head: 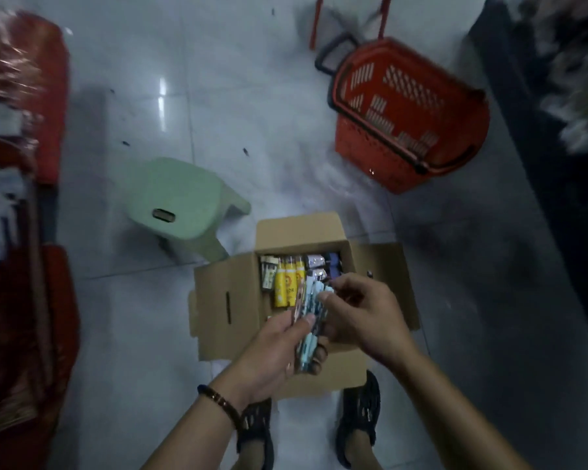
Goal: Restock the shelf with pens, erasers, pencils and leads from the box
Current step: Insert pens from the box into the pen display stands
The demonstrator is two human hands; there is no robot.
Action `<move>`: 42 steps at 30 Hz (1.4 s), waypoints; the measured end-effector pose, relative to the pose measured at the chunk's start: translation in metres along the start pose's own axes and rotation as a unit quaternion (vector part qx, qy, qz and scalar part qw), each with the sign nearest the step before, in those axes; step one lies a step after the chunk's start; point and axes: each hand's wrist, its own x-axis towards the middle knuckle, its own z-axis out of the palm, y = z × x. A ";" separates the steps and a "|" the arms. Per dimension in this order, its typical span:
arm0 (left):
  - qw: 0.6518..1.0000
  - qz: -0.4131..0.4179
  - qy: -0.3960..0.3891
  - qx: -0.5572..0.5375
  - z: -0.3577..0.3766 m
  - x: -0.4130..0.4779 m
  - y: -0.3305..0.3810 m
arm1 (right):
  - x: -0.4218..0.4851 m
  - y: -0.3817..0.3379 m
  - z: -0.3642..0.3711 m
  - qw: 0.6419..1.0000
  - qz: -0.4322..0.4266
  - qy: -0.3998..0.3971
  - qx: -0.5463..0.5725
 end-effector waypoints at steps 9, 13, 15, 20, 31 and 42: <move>0.988 0.132 0.077 -0.031 0.020 -0.285 0.113 | -0.108 -0.252 0.048 0.991 -0.121 -0.045 0.027; 0.957 0.234 0.163 -0.057 0.026 -0.390 0.107 | -0.171 -0.333 0.088 0.972 -0.190 -0.126 0.048; 0.935 0.280 0.199 -0.092 0.028 -0.439 0.097 | -0.206 -0.366 0.112 0.955 -0.223 -0.185 0.057; 0.850 0.362 0.316 -0.215 0.025 -0.554 0.053 | -0.292 -0.434 0.188 0.893 -0.292 -0.343 0.000; 0.640 0.512 0.463 -0.338 -0.030 -0.774 -0.091 | -0.534 -0.493 0.393 0.734 -0.423 -0.531 -0.030; 0.594 0.518 0.543 -0.289 -0.111 -0.966 -0.226 | -0.736 -0.501 0.552 0.691 -0.413 -0.593 0.004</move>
